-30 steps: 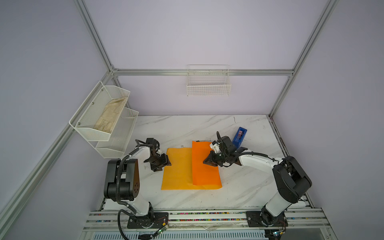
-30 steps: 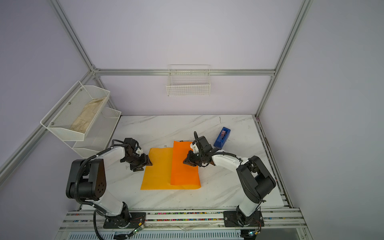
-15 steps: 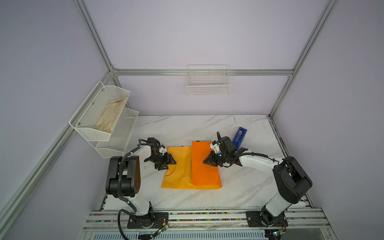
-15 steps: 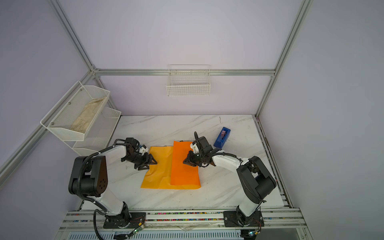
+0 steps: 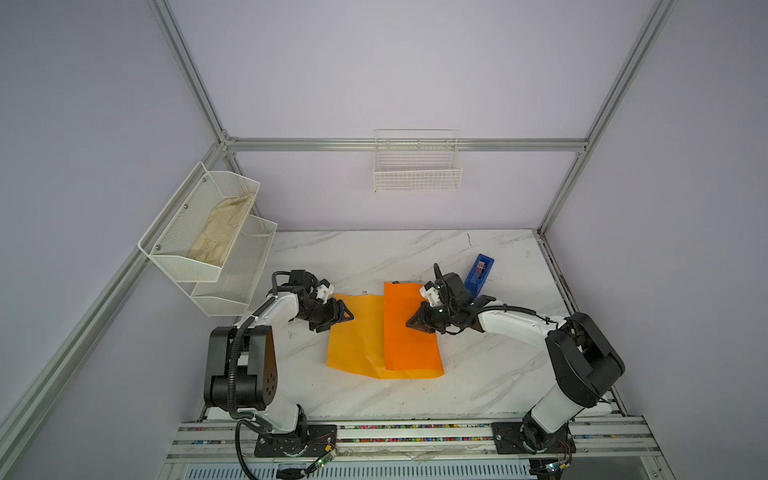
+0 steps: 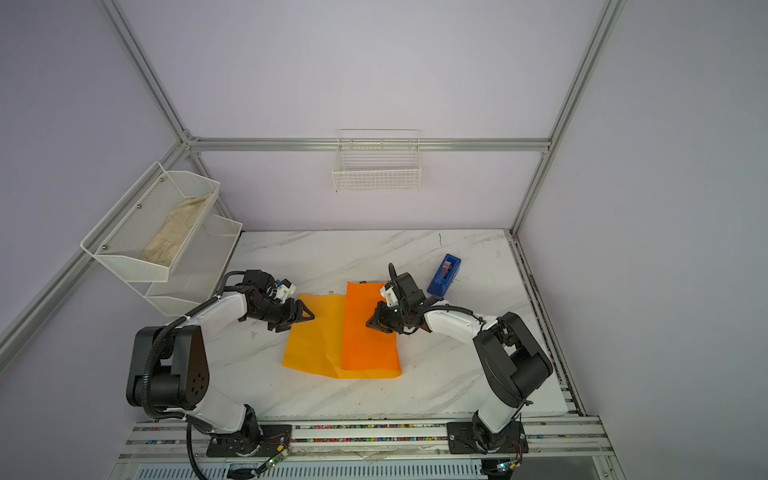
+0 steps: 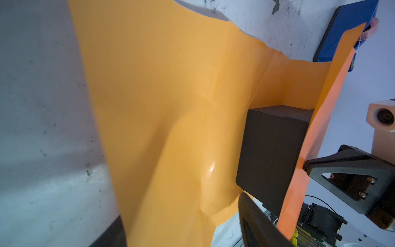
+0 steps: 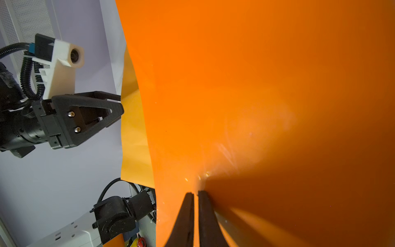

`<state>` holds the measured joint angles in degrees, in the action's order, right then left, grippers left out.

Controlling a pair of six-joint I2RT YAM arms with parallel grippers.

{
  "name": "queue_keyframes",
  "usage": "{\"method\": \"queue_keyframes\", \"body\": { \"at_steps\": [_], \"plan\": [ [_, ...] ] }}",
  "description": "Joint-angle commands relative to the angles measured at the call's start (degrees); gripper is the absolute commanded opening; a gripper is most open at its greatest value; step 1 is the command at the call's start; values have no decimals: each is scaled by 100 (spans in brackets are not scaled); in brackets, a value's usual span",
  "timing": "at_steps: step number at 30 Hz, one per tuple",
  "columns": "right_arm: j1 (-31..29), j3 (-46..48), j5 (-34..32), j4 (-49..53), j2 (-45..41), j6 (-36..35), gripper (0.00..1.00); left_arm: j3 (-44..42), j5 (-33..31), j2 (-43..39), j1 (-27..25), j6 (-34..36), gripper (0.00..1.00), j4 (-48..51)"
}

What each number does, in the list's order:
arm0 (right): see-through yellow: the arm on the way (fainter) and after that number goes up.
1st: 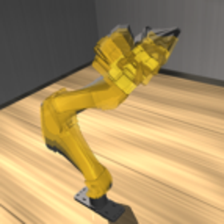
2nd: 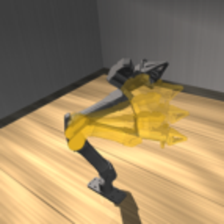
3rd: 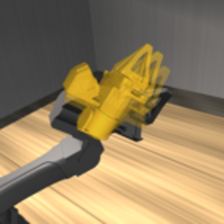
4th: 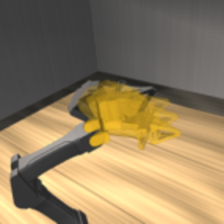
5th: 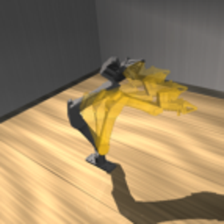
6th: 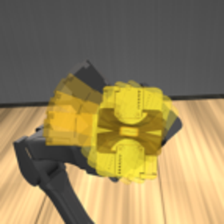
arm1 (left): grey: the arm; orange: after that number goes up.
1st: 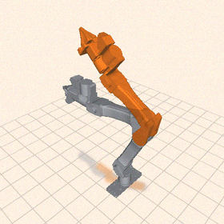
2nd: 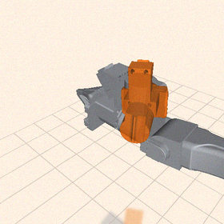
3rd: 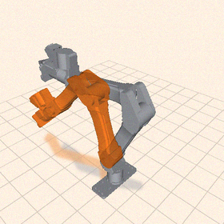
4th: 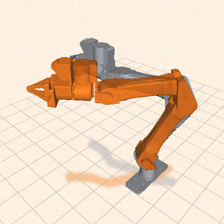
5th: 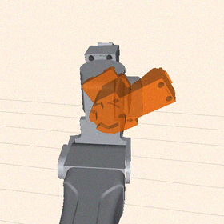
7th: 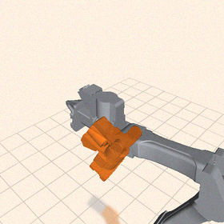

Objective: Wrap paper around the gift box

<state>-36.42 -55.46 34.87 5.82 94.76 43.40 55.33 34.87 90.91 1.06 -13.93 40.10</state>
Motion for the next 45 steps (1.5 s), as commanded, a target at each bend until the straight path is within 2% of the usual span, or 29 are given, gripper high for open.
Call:
{"method": "queue_keyframes", "body": {
  "at_steps": [1,5,8,11,15,23,29,38,45],
  "plan": [
    [-31,125,-340,581,113,-31,12,600,-1,110,-17,349,59,200],
    [-31,119,-375,657,65,-50,12,490,-175,-13,-65,295,40,418],
    [-32,156,-383,624,39,-7,12,309,-456,-322,-153,247,31,563],
    [-31,172,-380,587,76,11,12,208,-465,-535,-240,220,15,661],
    [-31,124,-376,637,138,-37,12,325,-367,-724,-357,200,0,880],
    [-36,95,-376,622,218,-68,12,1036,433,-935,-687,-607,0,904],
    [-31,12,-367,594,309,-106,12,1509,631,-936,-1103,-1143,0,809],
    [-31,39,-308,536,368,-141,12,2205,587,-405,-1918,-1502,0,659],
    [-32,152,-284,386,333,-73,12,2504,480,43,-2327,-1507,0,666]
  ]
}}
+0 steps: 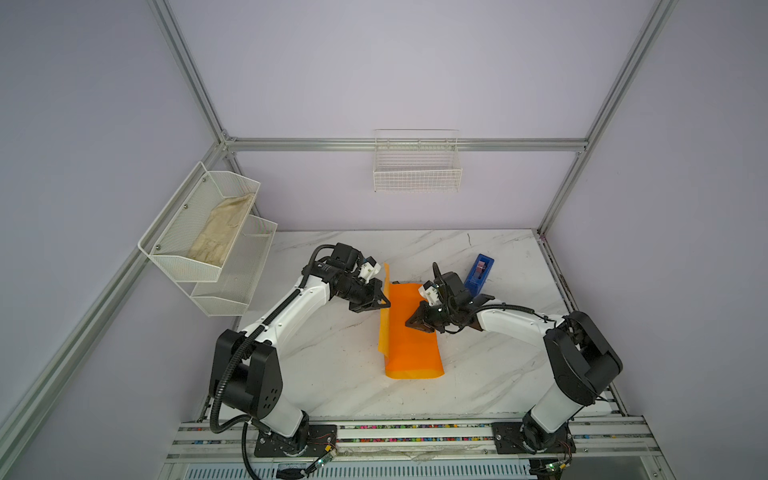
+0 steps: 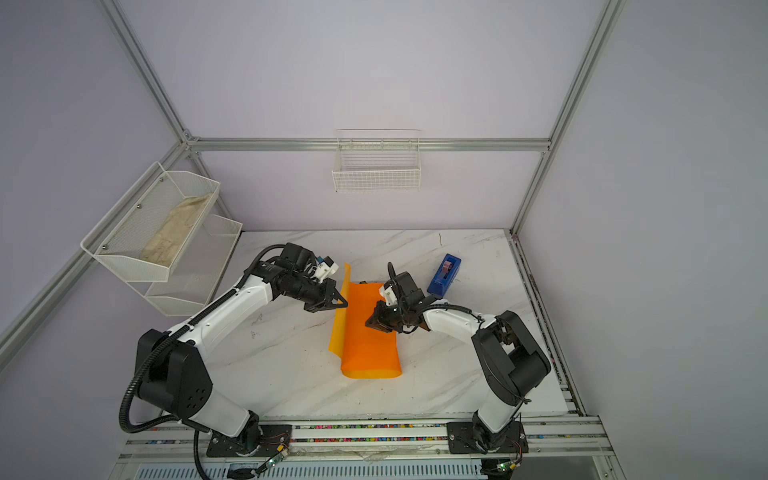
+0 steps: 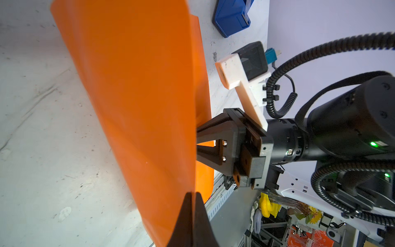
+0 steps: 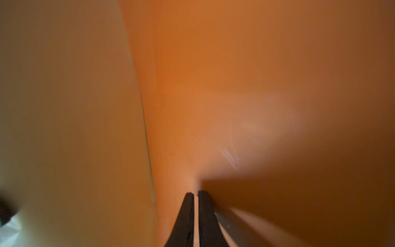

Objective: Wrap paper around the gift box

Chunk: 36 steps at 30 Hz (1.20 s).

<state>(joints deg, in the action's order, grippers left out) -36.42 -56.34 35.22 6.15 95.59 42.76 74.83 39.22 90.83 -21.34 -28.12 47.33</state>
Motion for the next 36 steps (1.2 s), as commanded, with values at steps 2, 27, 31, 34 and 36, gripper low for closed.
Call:
{"method": "queue_keyframes", "body": {
  "at_steps": [2,27,31,34,36],
  "plan": [
    [-31,267,-315,313,241,4,12,595,16,150,-139,-88,0,-42],
    [-40,501,-244,-26,234,132,12,-51,-703,745,-407,-608,0,-452],
    [-40,504,-229,-56,256,141,12,-310,-640,511,-470,-1110,0,-994],
    [-40,496,-218,-61,269,133,12,-403,-643,449,-584,-1303,0,-1167],
    [-40,483,-218,-59,276,119,12,-454,-724,441,-638,-1348,0,-1189]
  ]
}}
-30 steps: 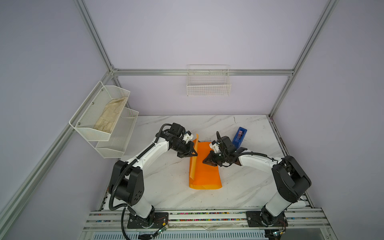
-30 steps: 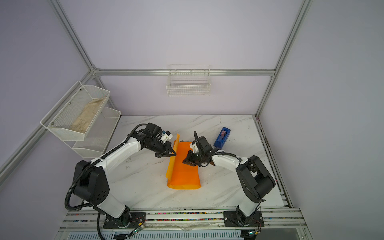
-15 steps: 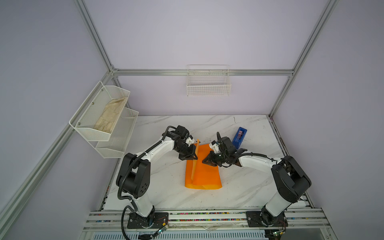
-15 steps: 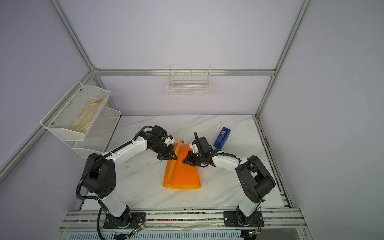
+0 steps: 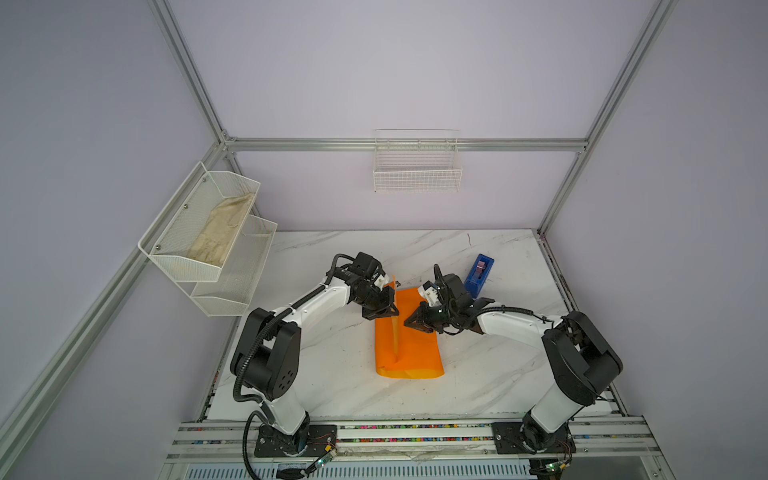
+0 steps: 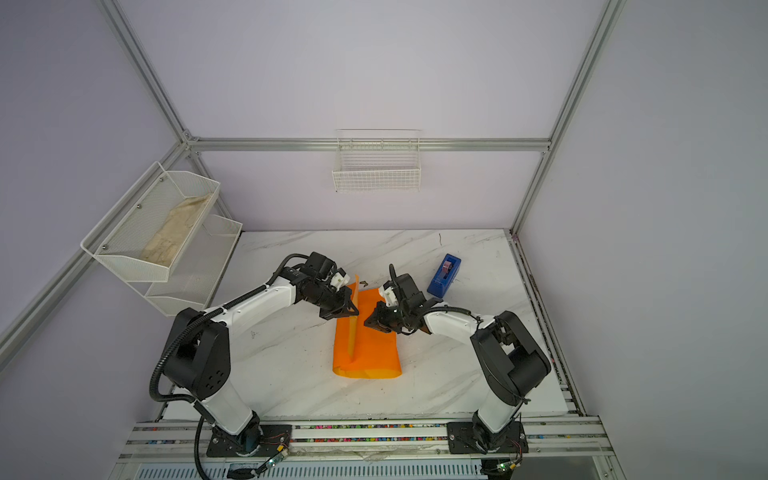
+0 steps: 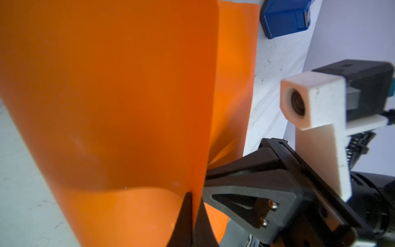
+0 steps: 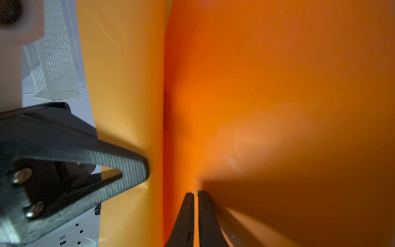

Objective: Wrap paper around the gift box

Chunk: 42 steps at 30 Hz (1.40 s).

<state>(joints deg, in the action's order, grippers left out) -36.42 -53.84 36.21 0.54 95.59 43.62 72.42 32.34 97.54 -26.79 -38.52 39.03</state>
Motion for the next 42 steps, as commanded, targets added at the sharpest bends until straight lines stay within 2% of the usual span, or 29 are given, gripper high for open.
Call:
{"method": "queue_keyframes", "body": {
  "at_steps": [1,9,18,34,38,42],
  "plan": [
    [-40,230,-316,502,285,39,12,-259,-68,-251,-106,-353,0,-397],
    [-40,234,-305,472,317,33,12,-178,82,-442,-184,-542,0,-563],
    [-40,238,-325,507,250,27,12,-236,318,66,-296,-463,0,-511],
    [-40,93,-296,647,-66,11,12,-473,-393,510,-318,-214,0,-98],
    [44,-131,-426,890,-444,37,19,-508,-451,603,-318,-139,0,-30],
    [492,-62,-531,1144,-908,-78,24,-527,-456,644,-318,-116,0,12]
  ]
}}
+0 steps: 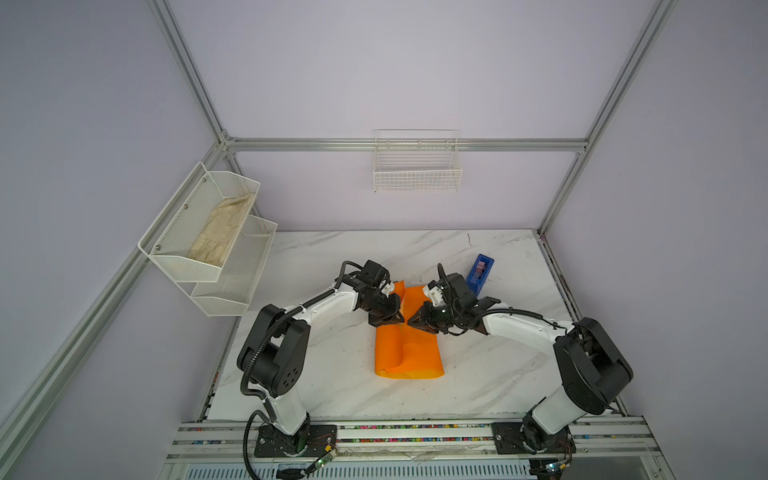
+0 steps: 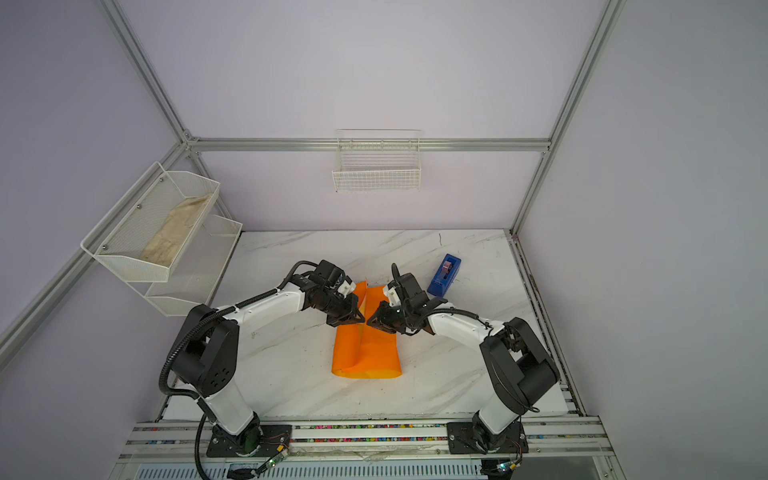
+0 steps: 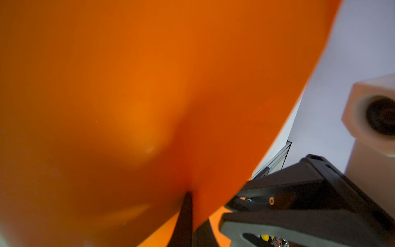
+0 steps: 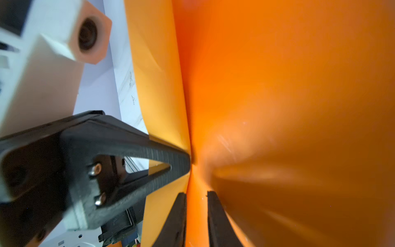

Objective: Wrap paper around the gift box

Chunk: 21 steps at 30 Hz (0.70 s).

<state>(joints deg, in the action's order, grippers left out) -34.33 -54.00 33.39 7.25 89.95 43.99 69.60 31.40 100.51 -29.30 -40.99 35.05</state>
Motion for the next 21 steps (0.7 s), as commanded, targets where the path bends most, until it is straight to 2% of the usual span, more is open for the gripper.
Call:
{"method": "queue_keyframes", "body": {
  "at_steps": [1,5,7,9,17,21],
  "plan": [
    [419,6,-273,580,-419,-211,25,-237,-362,331,-67,135,0,415],
    [687,119,-408,913,-433,-640,37,-176,-362,326,-67,153,0,450],
    [699,194,-278,921,-294,-817,44,-134,-362,322,-67,153,0,460],
    [699,197,-115,1031,-119,-1176,48,-110,-362,316,-67,162,0,490],
    [677,544,290,480,65,-944,45,44,-371,227,-67,162,0,588],
    [587,600,156,403,33,-775,42,464,-388,45,-67,222,0,870]
  ]
}}
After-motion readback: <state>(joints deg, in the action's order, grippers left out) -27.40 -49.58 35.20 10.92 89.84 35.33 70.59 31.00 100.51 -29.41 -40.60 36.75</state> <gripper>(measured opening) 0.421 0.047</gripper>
